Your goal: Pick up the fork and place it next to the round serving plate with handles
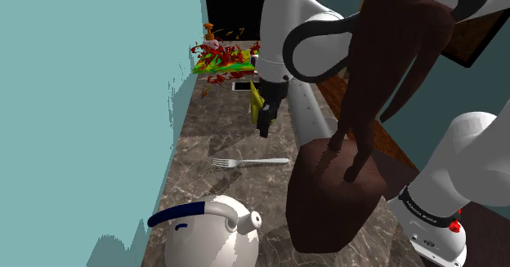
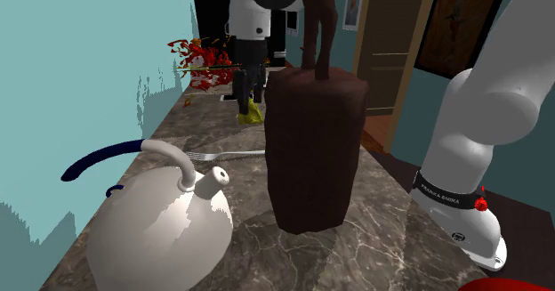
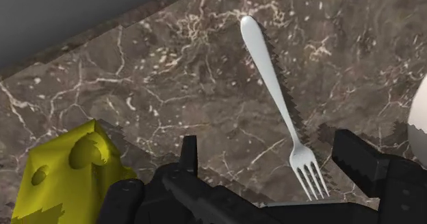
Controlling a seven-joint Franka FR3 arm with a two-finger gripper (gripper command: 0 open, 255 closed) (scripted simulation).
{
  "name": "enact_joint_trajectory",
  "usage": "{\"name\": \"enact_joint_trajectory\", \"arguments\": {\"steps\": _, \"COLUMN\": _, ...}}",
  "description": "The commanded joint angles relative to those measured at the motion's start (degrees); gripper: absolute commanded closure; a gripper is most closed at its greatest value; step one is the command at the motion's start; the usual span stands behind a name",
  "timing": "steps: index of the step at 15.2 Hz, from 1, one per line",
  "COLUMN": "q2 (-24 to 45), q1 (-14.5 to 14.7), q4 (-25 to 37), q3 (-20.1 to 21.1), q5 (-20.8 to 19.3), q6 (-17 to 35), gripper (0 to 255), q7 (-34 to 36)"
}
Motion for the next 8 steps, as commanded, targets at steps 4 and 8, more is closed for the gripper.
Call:
{"name": "enact_joint_trajectory", "arguments": {"steps": 4, "q2": 10.05, "q1": 1.88, "q4": 5.43, "q3": 3.26, "q5": -3.58, "q6": 4.83, "gripper": 0, "q7": 1.28}}
{"name": "enact_joint_trajectory", "arguments": {"steps": 8, "q2": 17.79, "q1": 3.9, "q4": 10.26, "q3": 5.13, "q5": -7.62, "q6": 7.52, "gripper": 0, "q7": 2.84}}
